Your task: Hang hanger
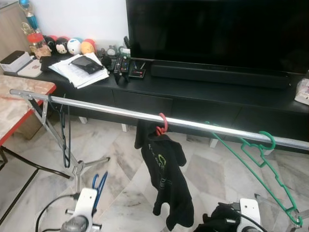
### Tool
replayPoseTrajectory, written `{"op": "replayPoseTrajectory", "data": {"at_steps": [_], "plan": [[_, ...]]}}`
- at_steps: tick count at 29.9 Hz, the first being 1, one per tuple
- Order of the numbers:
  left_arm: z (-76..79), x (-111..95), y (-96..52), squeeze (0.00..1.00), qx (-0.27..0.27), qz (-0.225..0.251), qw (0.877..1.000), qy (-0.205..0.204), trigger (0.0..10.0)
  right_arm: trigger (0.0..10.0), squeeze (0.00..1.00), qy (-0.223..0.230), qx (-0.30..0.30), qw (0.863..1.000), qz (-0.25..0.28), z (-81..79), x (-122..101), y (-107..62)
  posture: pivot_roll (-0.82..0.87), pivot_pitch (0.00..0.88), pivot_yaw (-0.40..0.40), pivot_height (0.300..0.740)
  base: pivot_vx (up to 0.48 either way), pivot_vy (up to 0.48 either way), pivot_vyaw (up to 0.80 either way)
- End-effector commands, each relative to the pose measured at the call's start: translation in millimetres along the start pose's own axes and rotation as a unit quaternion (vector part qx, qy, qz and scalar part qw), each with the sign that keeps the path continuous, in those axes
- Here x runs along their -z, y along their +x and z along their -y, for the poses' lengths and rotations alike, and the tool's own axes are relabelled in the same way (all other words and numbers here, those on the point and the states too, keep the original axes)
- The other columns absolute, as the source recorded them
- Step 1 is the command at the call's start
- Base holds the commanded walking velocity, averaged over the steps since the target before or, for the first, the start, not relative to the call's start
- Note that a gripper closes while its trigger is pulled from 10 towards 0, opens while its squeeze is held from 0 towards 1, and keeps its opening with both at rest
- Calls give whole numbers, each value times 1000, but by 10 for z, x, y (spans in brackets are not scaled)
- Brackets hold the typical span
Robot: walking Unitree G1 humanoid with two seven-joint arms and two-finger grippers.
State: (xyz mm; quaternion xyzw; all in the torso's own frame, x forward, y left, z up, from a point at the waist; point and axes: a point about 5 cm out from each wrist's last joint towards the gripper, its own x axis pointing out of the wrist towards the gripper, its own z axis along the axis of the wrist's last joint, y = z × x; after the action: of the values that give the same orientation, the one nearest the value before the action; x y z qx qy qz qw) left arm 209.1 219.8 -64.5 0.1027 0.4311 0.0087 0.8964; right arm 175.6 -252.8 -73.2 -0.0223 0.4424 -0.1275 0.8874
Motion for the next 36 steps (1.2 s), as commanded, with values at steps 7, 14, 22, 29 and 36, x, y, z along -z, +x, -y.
{"op": "replayPoseTrajectory", "data": {"at_steps": [7,14,22,29,36], "plan": [[46,147,-18,0,-16,-31,999,-23,10000,10000,0,-2,4,1000,-6,3,28,-4,-107,0,21,740,0,0,0],[-13,134,-17,0,-14,-32,999,-30,10000,10000,0,-5,6,1000,-6,8,36,-6,-106,0,19,740,0,0,0],[5,162,-21,0,-14,-38,999,-29,10000,10000,0,-7,6,1000,-5,5,49,-10,-106,0,19,740,-30,0,0],[9,171,-23,0,-8,-39,999,-24,10000,10000,0,-5,8,1000,-6,0,62,-13,-109,0,21,740,-286,0,0],[8,179,-25,0,-4,-40,999,-19,10000,10000,0,-2,6,1000,-5,-7,69,-15,-108,0,23,740,-316,0,0]]}}
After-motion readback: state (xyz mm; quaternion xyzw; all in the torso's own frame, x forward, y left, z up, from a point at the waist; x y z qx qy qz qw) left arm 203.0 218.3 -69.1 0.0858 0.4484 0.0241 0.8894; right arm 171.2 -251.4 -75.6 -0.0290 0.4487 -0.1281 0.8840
